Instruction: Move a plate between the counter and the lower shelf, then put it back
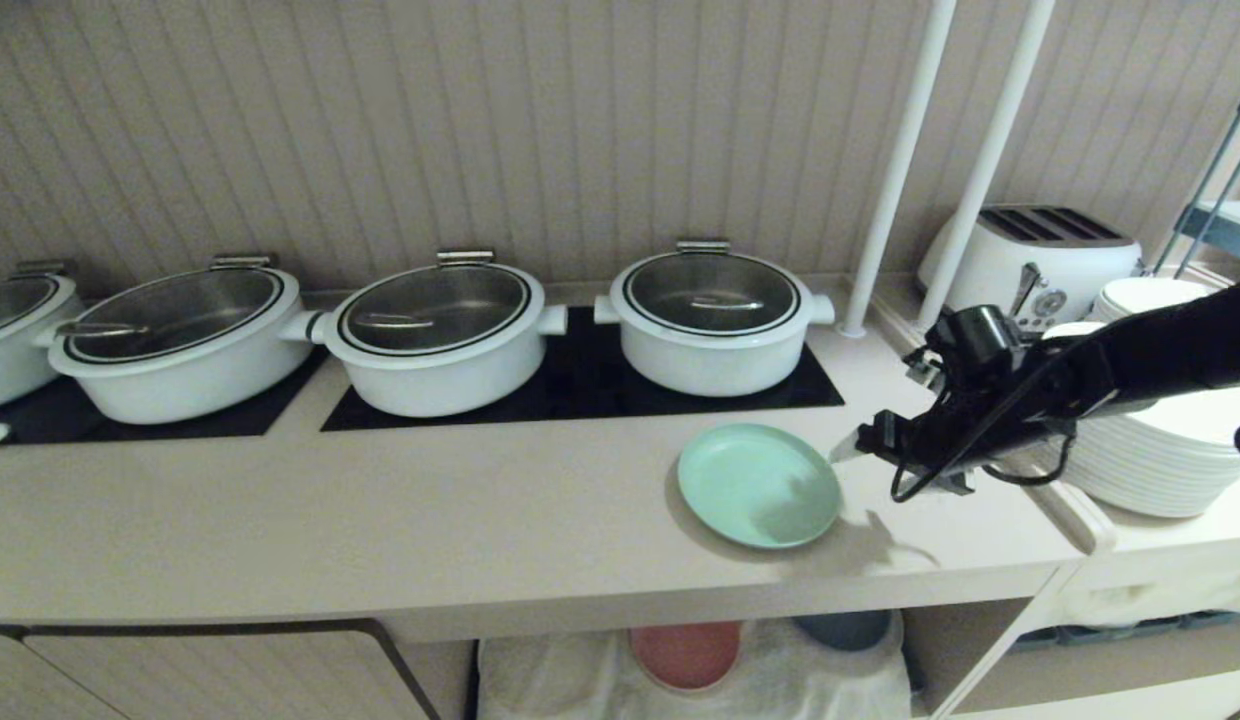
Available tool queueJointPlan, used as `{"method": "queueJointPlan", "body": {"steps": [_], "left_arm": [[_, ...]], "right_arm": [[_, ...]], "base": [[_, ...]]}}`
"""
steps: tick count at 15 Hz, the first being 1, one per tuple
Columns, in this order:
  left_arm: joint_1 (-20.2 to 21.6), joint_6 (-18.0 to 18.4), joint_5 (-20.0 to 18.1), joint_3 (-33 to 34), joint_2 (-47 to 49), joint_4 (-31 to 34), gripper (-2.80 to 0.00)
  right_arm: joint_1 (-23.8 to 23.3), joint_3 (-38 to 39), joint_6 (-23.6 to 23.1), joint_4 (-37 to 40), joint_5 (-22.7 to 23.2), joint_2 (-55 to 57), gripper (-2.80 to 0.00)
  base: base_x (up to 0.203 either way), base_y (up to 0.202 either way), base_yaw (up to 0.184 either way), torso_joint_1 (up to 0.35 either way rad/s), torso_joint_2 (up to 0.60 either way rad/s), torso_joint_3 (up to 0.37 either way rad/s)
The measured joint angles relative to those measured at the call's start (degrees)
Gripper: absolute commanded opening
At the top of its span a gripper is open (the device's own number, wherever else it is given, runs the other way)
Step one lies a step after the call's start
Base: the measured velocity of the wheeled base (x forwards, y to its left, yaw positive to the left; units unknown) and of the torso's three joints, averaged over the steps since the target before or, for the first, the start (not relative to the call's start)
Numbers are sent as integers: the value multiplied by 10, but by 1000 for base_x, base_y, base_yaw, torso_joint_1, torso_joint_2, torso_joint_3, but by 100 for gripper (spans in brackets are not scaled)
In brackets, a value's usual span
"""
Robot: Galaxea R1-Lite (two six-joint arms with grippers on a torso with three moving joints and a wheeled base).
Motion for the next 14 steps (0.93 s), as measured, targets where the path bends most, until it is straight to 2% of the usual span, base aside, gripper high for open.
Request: {"method": "queueJointPlan", "body": {"steps": [1,8,12,14], "left_arm": [[0,0,0,0,0,0,-280],[0,0,0,0,0,0,-280],[0,0,0,0,0,0,-280],[0,0,0,0,0,0,-280]], "right_arm": [[-1,11,-3,0,0,-15,-280],[-3,83,-18,2,-5,-135,-280],[-3,99,-21,44,-41,-234,-280],[-5,107,-49,56,-72,-288,-280]], "base": [[0,0,0,0,0,0],[0,0,0,0,0,0],[0,0,0,0,0,0],[0,0,0,0,0,0]]}}
